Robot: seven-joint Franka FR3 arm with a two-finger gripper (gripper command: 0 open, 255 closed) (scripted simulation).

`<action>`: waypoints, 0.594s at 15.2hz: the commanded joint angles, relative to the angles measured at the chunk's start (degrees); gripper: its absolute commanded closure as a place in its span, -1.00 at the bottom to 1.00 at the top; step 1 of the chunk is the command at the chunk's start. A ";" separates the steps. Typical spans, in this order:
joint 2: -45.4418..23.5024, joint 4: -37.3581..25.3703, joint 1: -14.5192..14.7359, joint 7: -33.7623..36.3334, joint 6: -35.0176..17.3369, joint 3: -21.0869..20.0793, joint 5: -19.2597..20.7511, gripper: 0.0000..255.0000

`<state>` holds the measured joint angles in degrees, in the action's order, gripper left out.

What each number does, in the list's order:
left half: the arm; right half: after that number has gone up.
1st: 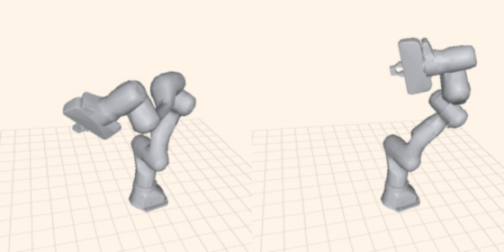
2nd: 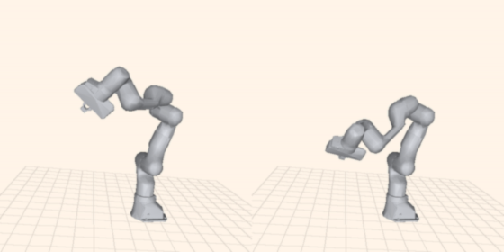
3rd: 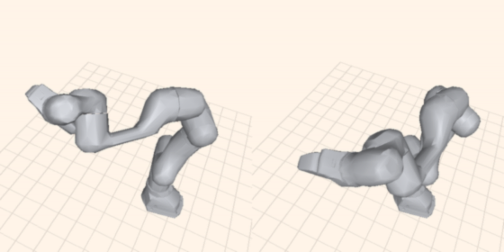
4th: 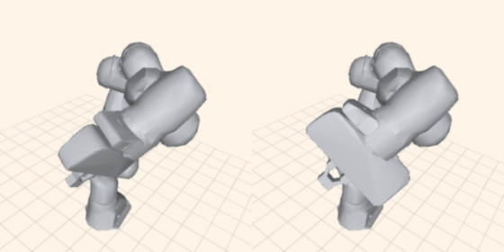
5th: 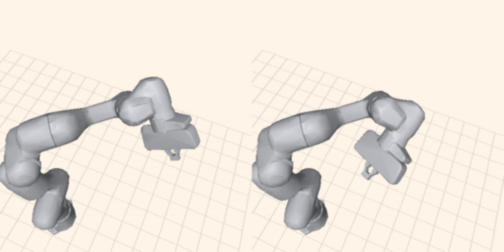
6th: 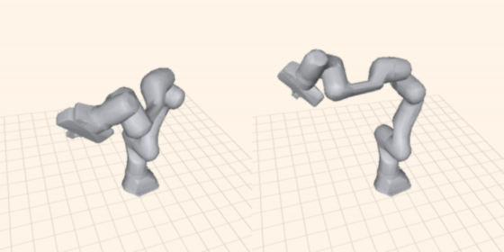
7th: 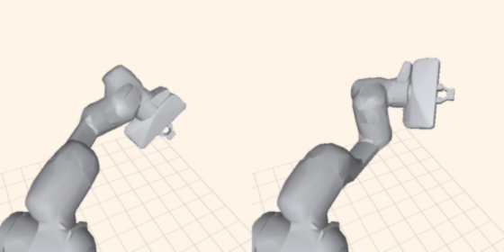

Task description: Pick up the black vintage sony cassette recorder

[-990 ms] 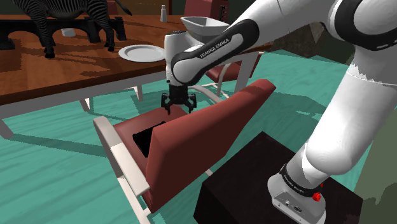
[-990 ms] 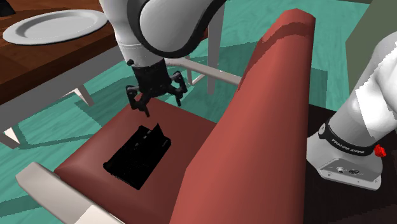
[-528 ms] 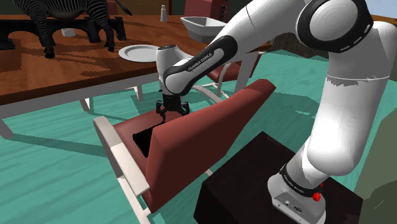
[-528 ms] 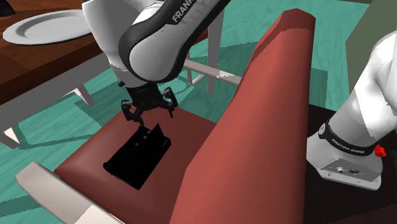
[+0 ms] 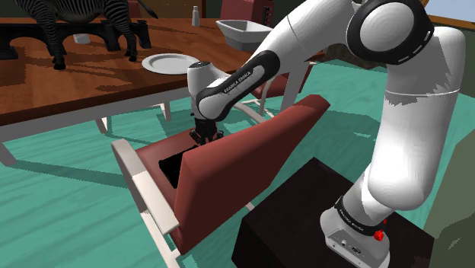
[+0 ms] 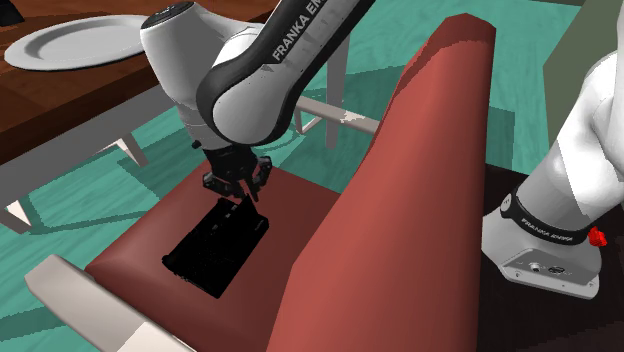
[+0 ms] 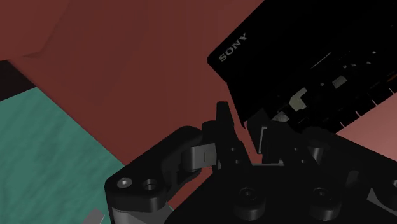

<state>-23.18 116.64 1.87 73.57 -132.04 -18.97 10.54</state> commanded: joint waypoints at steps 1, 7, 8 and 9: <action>-0.19 -0.04 -0.01 0.00 0.06 0.04 0.00 1.00; -0.20 -0.03 0.03 0.05 0.05 0.03 0.00 1.00; 0.37 -0.08 -0.08 -0.13 0.64 -0.12 -0.27 1.00; 0.93 -0.15 -0.19 -0.30 1.23 -0.26 -0.54 1.00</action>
<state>-22.76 116.54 1.77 73.37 -131.19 -19.12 10.24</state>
